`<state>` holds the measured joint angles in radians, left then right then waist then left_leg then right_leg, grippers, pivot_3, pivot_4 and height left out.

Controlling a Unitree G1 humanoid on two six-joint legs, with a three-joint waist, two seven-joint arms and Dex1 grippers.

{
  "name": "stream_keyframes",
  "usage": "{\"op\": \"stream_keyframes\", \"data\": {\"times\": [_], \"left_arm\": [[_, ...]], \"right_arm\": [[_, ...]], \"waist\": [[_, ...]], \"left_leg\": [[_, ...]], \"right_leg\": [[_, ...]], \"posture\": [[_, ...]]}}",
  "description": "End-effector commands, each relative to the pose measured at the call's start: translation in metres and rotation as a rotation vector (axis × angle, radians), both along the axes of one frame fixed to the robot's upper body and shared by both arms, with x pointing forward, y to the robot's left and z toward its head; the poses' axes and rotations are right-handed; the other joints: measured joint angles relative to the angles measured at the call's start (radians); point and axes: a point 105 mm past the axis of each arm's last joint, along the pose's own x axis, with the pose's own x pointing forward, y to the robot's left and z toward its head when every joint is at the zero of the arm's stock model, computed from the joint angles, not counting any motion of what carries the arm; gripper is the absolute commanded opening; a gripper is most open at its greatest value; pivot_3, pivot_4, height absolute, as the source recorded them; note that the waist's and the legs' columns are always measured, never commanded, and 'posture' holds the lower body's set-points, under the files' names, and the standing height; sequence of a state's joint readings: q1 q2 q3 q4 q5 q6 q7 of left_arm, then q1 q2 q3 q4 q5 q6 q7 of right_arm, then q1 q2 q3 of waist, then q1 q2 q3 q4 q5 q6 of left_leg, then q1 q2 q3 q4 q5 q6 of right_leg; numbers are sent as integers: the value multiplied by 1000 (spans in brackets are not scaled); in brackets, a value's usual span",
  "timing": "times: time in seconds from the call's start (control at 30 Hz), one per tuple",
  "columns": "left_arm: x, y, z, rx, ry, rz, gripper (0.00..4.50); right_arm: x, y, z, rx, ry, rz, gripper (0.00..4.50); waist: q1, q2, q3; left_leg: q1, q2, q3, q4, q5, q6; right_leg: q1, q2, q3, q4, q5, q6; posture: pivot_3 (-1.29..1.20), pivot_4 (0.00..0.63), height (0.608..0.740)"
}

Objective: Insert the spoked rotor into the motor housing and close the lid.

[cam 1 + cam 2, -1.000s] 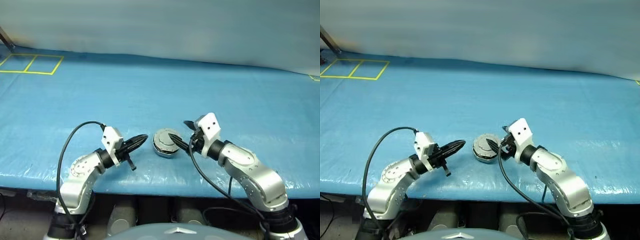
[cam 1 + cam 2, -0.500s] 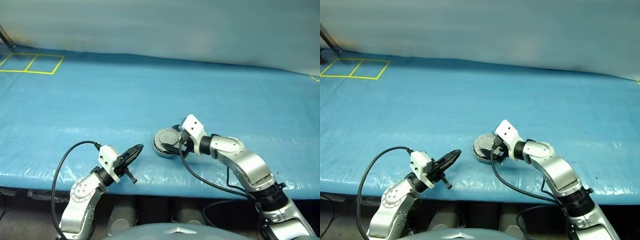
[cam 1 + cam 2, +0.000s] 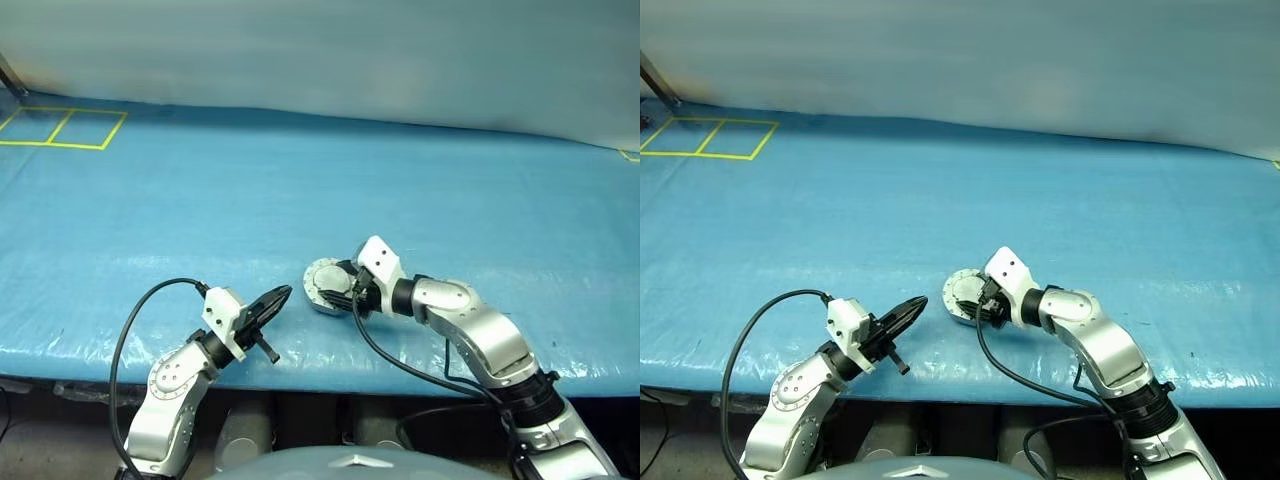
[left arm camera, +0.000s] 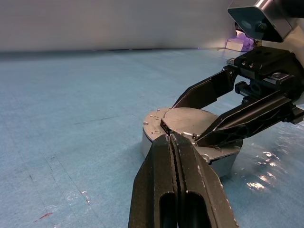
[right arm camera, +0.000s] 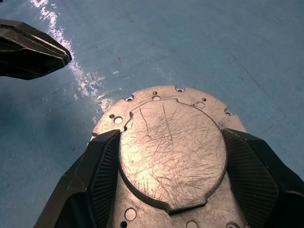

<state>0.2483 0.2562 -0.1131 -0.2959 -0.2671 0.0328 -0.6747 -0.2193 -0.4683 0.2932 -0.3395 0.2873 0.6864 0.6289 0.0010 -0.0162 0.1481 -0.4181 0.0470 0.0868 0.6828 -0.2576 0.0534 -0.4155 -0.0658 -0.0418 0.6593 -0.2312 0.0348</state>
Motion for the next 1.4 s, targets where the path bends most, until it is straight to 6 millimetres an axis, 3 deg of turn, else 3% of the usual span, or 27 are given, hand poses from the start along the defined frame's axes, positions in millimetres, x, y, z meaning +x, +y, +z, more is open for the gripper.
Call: {"op": "stream_keyframes", "data": {"times": [0.03, 0.33, 0.7, 1.0, 1.4], "left_arm": [[1, -4, 6, -14, -25, -6, 0], [2, -5, 6, -11, -23, -9, 0], [4, -6, 5, -17, -15, -8, 0], [2, -4, 4, -13, -11, 6, 0], [1, -4, 1, -7, -3, -10, 0]], "right_arm": [[-3, 6, 15, 60, -34, 7, 3025], [-5, 5, 7, 20, -48, 17, 3025], [12, 2, 27, -28, -94, 117, 3025], [11, 2, 6, -37, -35, 111, 3025], [6, 4, -5, -15, -8, 55, 3025]], "waist": [[-1, 0, 0], [-7, 0, 0], [-11, 1, 1], [-11, 1, 1], [-12, 1, 1]], "left_leg": [[0, 0, 0, 0, 0, 0], [0, 0, 0, -1, 0, 0], [-1, 0, 0, -1, 0, 0], [-3, 0, 0, -1, -1, 1], [1, 0, 0, -1, -1, 0]], "right_leg": [[0, 0, 0, 0, 0, 0], [-1, -1, 0, -1, 0, 0], [-3, -1, -1, -1, 0, 0], [-1, -1, -1, -1, 0, 0], [-2, -7, -3, -1, 0, 0]], "posture": [[0, 150, 740], [0, 150, 740], [0, 150, 740], [0, 150, 740], [0, 150, 740]]}}
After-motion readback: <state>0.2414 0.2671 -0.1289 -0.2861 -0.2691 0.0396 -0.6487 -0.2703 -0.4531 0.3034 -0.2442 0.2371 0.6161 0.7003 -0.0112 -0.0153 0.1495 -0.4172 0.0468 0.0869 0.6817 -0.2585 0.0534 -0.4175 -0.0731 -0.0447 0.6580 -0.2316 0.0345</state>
